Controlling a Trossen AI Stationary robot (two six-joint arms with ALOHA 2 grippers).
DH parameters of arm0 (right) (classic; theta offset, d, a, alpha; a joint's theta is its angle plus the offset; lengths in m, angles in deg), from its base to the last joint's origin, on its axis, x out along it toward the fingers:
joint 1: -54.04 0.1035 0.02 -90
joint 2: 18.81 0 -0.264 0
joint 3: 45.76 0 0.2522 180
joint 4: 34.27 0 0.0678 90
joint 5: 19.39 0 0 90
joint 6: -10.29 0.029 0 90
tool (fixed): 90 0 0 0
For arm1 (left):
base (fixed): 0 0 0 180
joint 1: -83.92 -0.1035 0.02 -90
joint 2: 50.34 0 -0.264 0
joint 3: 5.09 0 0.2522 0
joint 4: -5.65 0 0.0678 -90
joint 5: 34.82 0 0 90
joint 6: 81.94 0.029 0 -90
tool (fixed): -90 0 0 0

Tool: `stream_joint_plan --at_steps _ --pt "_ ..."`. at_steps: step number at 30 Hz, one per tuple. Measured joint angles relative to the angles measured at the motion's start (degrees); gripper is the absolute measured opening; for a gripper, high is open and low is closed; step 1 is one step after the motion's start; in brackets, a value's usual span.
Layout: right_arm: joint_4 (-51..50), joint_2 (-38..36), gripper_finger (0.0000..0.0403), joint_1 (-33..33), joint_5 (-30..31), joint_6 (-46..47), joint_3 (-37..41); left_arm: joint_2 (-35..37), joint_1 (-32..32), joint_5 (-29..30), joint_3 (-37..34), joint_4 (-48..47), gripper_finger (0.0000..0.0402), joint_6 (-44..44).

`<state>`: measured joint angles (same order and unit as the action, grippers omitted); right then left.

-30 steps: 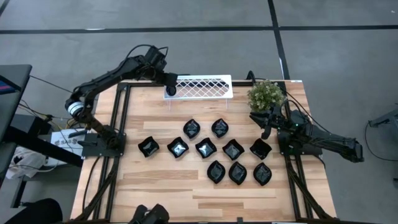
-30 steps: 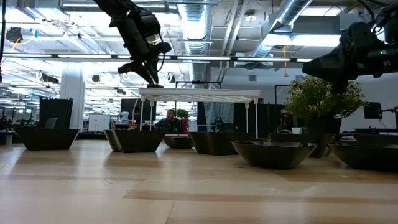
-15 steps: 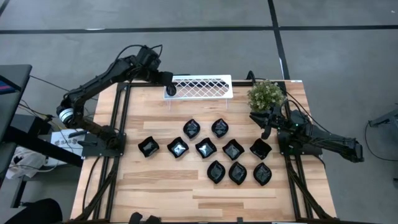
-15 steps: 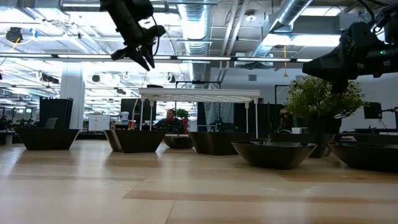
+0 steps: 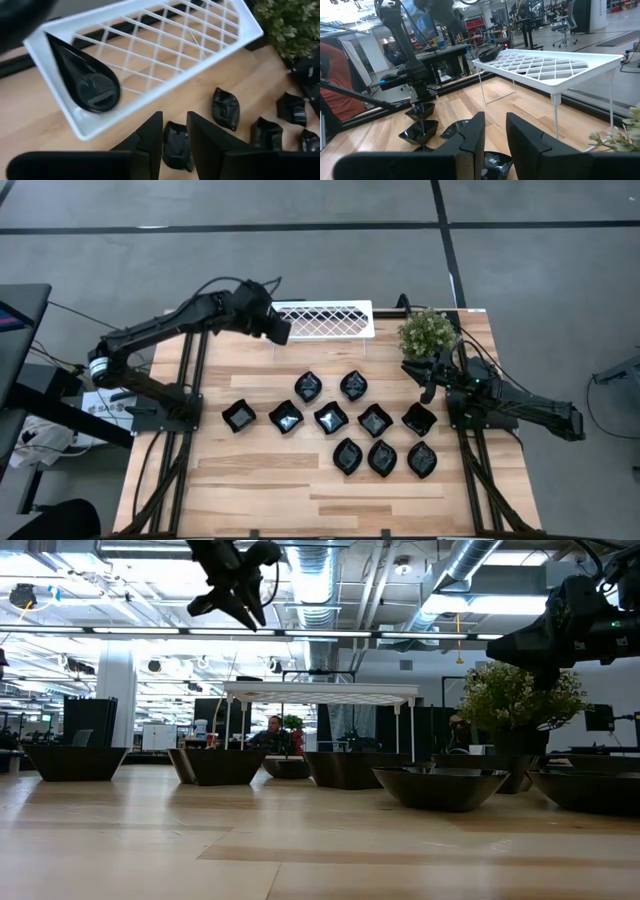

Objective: Pick & Place Mini shaped plates
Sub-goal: Put the distorted square-shaped plate on the shelf

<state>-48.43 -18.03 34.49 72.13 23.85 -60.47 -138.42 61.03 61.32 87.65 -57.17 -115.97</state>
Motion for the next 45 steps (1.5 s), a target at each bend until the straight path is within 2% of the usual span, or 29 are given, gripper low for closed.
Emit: stream_joint_plan --at_steps 10,20,27,35,39,45 --pt "0.0 0.0 0.0074 0.0 0.0 0.0 0.0 0.0 12.0 10.5 0.0 0.3 0.0088 -7.0" --pt "0.0 0.0 0.0074 0.0 0.0 0.0 0.0 0.0 20.5 17.6 0.0 0.7 0.0088 -11.9" --pt "0.0 0.0 0.0074 0.0 0.0 0.0 0.0 0.0 24.0 17.9 0.0 2.2 0.0088 -12.0" --pt "0.0 0.0 0.0074 0.0 0.0 0.0 0.0 0.0 24.5 19.8 -0.2 2.7 0.0088 -14.5" --pt "0.0 0.0 0.0074 0.0 0.0 0.0 0.0 0.6 24.5 19.7 -5.1 7.5 0.0088 -14.5" --pt "0.4 -0.1 0.0074 0.0 0.0 0.0 0.0 3.8 24.5 17.0 -16.6 21.8 0.0088 -14.9"
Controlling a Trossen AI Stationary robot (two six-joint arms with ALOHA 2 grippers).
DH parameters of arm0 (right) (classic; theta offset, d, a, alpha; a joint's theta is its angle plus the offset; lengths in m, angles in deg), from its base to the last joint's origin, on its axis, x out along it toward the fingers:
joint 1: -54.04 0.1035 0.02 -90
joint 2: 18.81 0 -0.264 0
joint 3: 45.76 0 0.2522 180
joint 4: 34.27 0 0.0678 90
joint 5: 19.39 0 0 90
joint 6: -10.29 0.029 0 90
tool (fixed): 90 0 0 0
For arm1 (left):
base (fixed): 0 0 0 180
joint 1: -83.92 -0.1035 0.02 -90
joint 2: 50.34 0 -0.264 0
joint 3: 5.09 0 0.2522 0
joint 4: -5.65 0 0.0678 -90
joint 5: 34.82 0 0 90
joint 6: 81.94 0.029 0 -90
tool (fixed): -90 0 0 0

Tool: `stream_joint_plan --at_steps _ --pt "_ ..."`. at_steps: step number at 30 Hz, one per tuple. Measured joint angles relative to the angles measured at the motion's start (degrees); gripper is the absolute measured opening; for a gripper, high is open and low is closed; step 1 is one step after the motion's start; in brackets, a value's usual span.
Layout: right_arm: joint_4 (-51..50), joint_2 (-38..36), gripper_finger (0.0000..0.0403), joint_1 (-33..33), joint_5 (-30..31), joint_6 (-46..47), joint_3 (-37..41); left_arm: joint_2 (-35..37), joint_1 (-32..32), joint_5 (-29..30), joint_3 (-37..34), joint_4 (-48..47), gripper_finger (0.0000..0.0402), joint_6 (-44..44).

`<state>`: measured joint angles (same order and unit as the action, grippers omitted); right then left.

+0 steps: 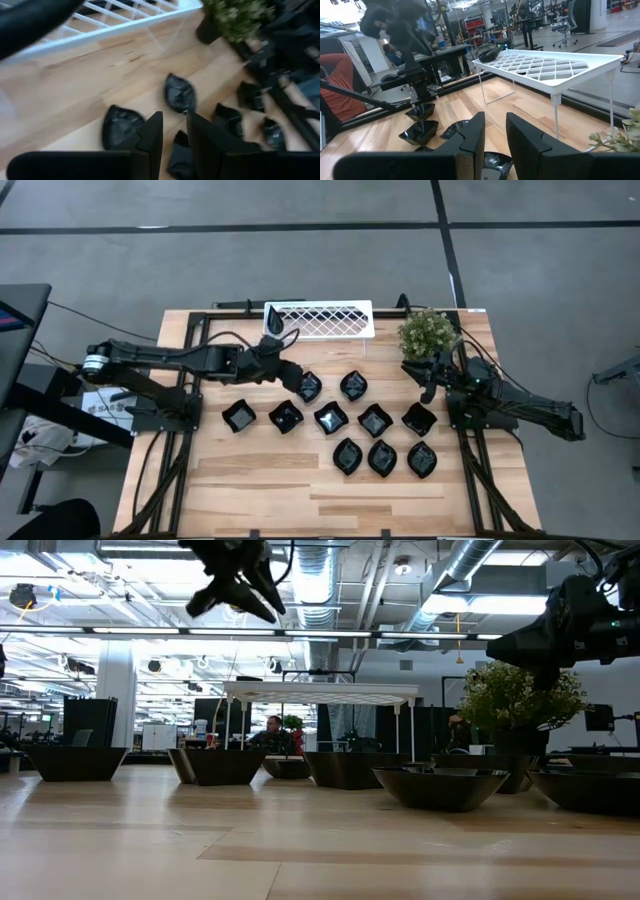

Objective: Pick & Place Mini shaped plates
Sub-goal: Put the distorted square-shaped plate on the shelf

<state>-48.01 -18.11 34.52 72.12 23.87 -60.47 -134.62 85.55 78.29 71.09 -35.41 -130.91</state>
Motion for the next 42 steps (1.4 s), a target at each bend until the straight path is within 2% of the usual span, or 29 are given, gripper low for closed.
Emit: stream_joint_plan --at_steps 5,8,15,20,27,35,42 --pt "0.6 0.0 0.0074 -0.1 0.1 0.0 0.0 5.9 0.5 -0.8 -10.2 12.9 0.0088 0.1" --pt "0.9 0.0 0.0074 -0.1 0.1 0.0 0.0 10.4 1.3 -0.7 -15.9 17.3 0.0088 0.2" --pt "4.0 0.0 0.0074 -0.1 0.1 0.0 0.0 22.7 4.2 0.2 -26.8 22.0 0.0088 0.2" --pt "5.0 0.0 0.0074 0.0 0.0 0.0 0.0 31.0 6.3 4.3 -32.8 24.2 0.0088 0.3" --pt "5.0 0.0 0.0074 0.0 -1.1 0.0 0.0 39.9 8.6 9.5 -39.2 25.5 0.0088 -1.0" --pt "4.8 0.0 0.0074 0.0 -5.7 0.0 0.0 46.5 10.3 9.8 -43.5 25.6 0.0088 -0.6" --pt "3.8 0.4 0.0074 0.0 -6.1 0.0 -1.2 50.9 11.6 9.7 -46.9 25.7 0.0088 -1.0"
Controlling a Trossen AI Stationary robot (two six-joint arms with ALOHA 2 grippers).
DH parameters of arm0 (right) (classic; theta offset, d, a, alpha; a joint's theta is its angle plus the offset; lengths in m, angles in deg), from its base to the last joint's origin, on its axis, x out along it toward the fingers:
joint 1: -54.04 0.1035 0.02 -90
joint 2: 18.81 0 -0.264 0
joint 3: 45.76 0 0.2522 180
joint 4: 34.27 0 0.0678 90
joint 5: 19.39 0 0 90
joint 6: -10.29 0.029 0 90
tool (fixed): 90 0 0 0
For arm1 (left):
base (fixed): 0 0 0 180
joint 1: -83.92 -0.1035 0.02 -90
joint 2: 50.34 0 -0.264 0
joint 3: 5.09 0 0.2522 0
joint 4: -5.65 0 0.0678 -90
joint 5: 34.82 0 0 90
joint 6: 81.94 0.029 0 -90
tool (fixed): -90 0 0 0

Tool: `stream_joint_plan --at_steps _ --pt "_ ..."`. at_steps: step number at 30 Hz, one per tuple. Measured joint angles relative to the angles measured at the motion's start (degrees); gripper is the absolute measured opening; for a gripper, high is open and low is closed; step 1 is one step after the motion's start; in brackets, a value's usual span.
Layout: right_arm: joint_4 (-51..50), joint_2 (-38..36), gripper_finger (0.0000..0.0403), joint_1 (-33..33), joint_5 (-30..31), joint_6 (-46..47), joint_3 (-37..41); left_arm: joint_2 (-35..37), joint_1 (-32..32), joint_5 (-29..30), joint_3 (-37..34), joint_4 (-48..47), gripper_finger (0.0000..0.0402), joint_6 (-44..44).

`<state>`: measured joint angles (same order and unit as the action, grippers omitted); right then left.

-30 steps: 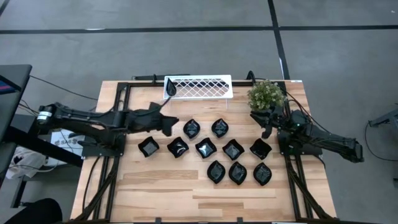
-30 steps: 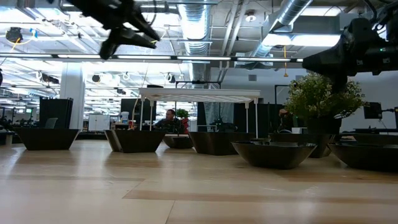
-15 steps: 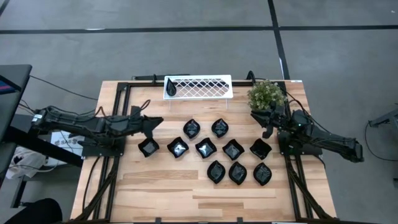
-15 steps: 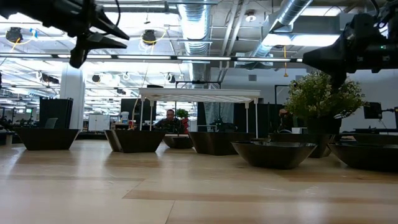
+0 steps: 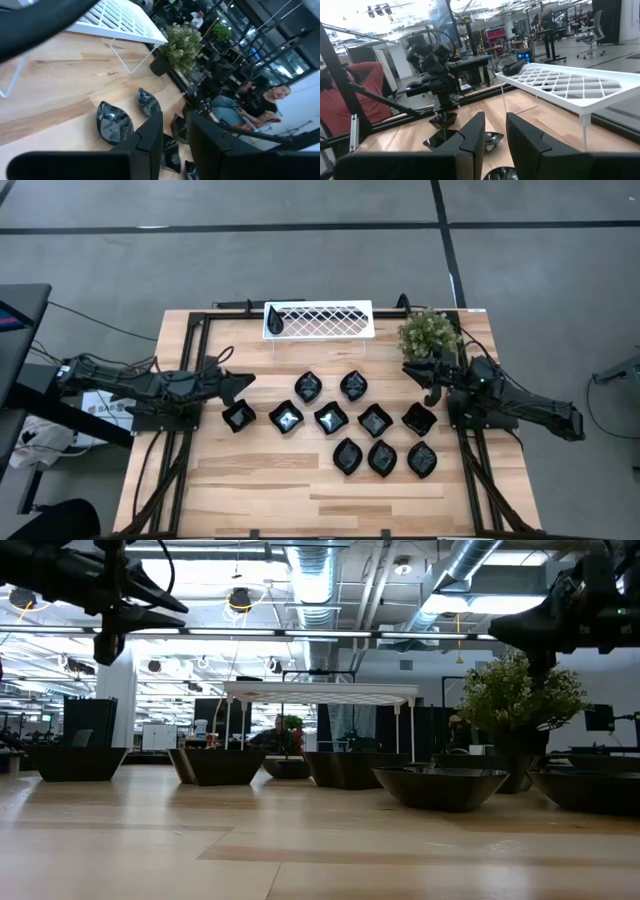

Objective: Pick & Place Mini shaped plates
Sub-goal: Put the distorted square-shaped plate on the shelf

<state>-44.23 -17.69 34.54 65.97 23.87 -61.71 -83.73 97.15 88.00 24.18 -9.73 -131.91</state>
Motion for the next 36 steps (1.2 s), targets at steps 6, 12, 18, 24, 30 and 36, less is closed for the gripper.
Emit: stream_joint_plan --at_steps 6,12,18,24,30,36 --pt "-3.0 5.7 0.0074 0.0 0.0 0.0 -5.9 4.8 1.4 0.0 -1.7 -0.1 0.0088 1.5" --pt "-8.4 15.9 0.0074 0.1 0.0 0.0 -12.6 8.6 3.0 0.0 -3.4 -0.4 0.0088 3.4" --pt "-9.1 26.3 0.0074 2.9 0.0 -0.6 -18.2 11.3 4.1 -0.1 -4.7 -0.4 0.0088 5.8" --pt "-11.8 33.4 0.0074 8.4 0.0 -4.9 -23.5 12.8 4.6 -0.7 -6.4 -0.5 0.0088 6.4" --pt "-22.7 37.9 0.0074 13.6 0.1 -4.7 -29.3 12.7 4.6 -1.6 -7.2 -0.5 0.0088 6.4" --pt "-33.2 41.2 0.0074 17.5 0.3 -4.4 -33.5 12.7 4.6 -1.6 -8.0 -0.5 0.0088 6.4"
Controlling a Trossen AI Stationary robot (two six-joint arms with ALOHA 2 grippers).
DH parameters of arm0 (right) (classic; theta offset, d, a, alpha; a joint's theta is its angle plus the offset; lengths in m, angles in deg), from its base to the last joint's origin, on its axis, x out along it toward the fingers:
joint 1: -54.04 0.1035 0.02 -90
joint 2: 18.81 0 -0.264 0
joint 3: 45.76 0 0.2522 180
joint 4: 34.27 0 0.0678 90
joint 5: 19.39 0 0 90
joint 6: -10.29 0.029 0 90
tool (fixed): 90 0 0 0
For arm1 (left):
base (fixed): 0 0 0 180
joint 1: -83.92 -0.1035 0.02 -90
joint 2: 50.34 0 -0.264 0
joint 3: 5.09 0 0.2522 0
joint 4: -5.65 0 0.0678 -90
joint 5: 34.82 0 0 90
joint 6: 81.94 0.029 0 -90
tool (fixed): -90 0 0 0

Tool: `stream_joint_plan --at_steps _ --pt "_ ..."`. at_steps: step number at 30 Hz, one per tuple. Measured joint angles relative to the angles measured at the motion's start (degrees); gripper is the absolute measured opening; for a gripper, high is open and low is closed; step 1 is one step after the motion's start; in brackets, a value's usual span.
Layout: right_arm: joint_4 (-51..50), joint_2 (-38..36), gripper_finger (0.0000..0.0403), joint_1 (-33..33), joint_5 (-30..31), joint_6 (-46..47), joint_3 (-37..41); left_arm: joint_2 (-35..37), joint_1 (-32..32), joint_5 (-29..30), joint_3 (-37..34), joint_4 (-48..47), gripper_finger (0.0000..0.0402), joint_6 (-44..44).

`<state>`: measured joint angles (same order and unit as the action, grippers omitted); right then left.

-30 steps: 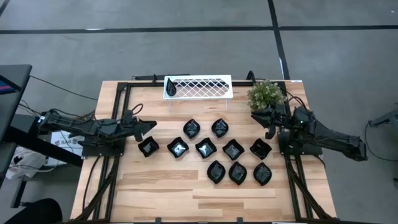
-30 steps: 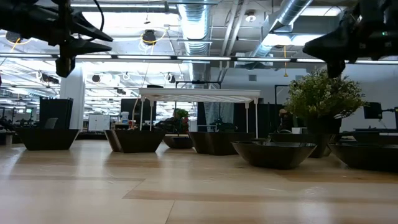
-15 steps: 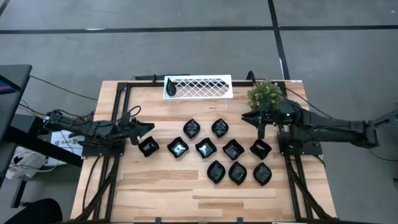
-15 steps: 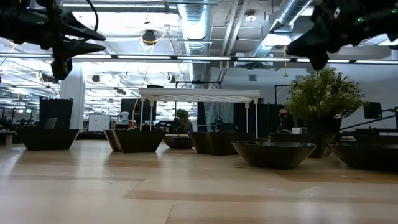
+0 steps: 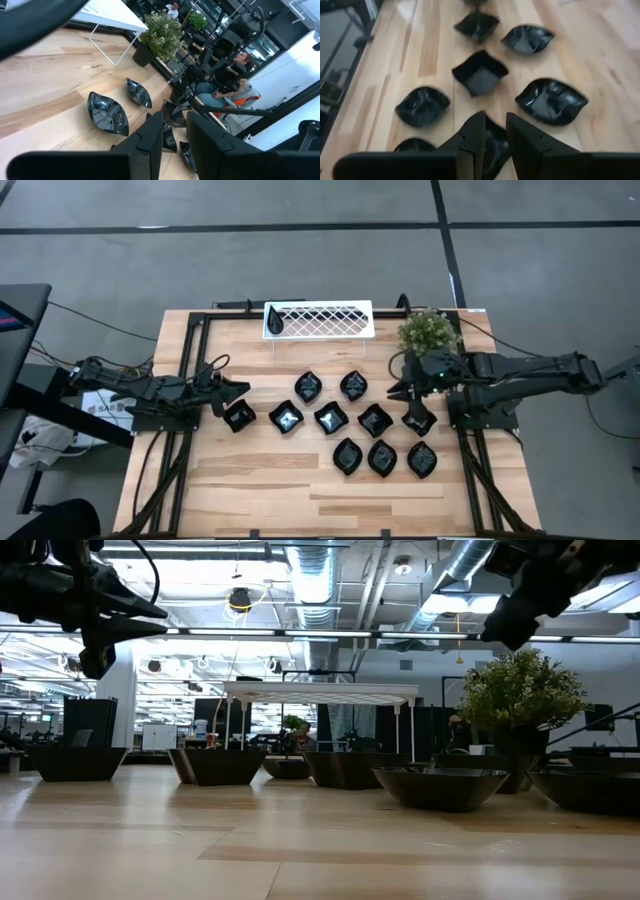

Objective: Pick & Place Mini shaped plates
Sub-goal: Put the distorted square-shaped plate on the shelf

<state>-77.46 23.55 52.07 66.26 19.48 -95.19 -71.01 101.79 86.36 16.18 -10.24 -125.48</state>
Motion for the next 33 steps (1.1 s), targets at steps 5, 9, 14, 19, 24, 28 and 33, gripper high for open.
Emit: stream_joint_plan --at_steps 5,9,14,19,24,28,33 --pt "-5.3 2.8 0.0074 1.9 0.1 4.1 -2.2 0.0 0.0 0.0 0.0 0.0 0.0088 -0.1" --pt "-6.4 5.8 0.0074 3.3 0.0 4.9 -2.5 0.0 0.0 0.0 0.0 0.1 0.0088 -0.3" --pt "-6.4 10.5 0.0074 5.5 -0.1 4.9 -2.5 0.0 0.0 0.0 0.0 0.7 0.0088 -0.4" --pt "-6.4 14.8 0.0074 7.2 -0.1 4.9 -2.5 0.0 0.0 0.1 0.0 1.0 0.0088 0.5" --pt "-6.4 17.6 0.0074 7.4 -0.2 5.9 -2.5 0.0 0.0 -3.1 0.0 1.8 0.0088 8.5" --pt "-6.2 18.9 0.0074 6.8 -0.3 5.9 -2.5 0.0 0.0 -4.1 0.0 2.6 0.0088 9.9" --pt "-6.5 20.2 0.0074 6.3 -0.3 5.6 -2.8 0.0 0.0 -4.1 0.0 2.6 0.0088 10.2"
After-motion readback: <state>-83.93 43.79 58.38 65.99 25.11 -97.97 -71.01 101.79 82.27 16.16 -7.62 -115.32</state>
